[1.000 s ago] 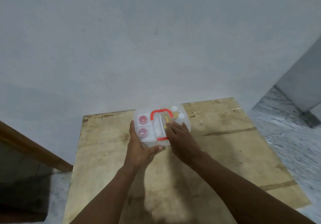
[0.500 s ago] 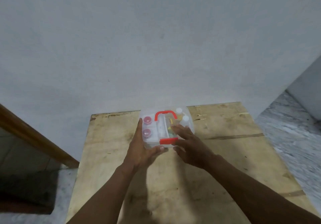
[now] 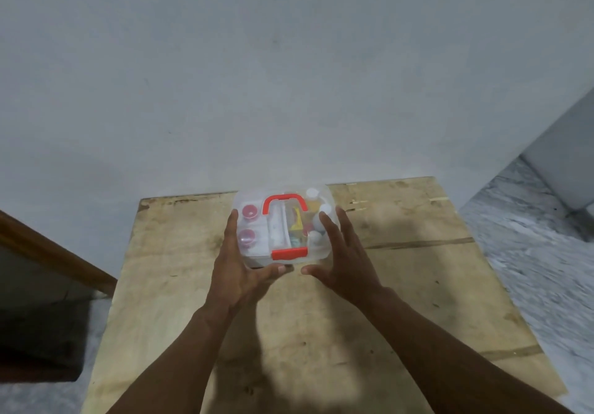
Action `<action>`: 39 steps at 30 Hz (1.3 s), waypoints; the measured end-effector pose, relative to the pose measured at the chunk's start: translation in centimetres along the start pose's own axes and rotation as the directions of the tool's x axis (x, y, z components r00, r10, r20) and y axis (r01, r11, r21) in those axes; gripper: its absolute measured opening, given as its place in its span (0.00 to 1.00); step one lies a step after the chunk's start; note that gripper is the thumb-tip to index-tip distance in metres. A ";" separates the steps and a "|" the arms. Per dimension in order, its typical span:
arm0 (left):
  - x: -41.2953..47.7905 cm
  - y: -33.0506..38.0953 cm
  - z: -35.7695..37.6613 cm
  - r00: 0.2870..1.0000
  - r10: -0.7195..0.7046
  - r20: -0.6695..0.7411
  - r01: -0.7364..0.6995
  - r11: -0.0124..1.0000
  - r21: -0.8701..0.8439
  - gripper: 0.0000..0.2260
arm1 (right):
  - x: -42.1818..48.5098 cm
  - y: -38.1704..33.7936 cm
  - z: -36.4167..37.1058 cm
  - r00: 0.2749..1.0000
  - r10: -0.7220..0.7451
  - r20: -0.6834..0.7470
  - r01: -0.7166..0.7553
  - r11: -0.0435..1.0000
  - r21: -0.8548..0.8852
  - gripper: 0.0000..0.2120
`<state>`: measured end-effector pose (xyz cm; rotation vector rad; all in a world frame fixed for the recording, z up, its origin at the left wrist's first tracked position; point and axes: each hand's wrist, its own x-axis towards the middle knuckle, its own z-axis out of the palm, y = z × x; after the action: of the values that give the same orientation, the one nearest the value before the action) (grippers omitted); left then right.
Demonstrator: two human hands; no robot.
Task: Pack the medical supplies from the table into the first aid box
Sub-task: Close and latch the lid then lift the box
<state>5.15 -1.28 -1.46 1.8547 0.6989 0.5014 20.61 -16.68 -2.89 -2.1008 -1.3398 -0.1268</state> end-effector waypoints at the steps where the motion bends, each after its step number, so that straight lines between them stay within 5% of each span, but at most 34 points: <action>1: 0.0 0.2 0.0 0.999 -0.042 -0.017 0.042 0.999 0.026 0.51 | 0.0 0.4 0.4 1.000 0.002 -0.004 -0.003 1.000 -0.017 0.46; 3: -0.1 0.1 0.0 0.999 -0.053 -0.004 0.053 0.998 -0.016 0.52 | 0.0 0.7 1.1 1.000 0.002 -0.014 -0.002 1.000 -0.002 0.46; 6: -0.2 -0.4 0.5 0.999 0.035 0.002 -0.035 0.999 -0.011 0.40 | 0.2 0.9 1.4 1.000 0.001 -0.018 -0.001 1.000 0.021 0.45; 13: 0.2 -2.6 0.8 0.998 -0.007 -0.056 0.006 1.000 -0.003 0.51 | -0.1 0.9 3.0 0.991 0.118 -0.058 -0.112 0.989 0.093 0.44; 30: 0.6 -0.4 1.8 0.964 0.068 -0.258 -0.081 0.996 -0.040 0.47 | 1.5 -0.3 2.0 0.951 0.227 -0.211 -0.210 0.972 0.101 0.38; 39: 1.6 -1.4 2.1 0.974 0.054 -0.222 -0.066 0.997 -0.045 0.47 | 2.1 0.3 2.7 0.957 0.226 -0.182 -0.199 0.968 0.155 0.40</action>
<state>7.33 -1.20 -3.49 1.7916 0.7709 0.7666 21.21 -13.67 -4.34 -2.0429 -0.9721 -0.1458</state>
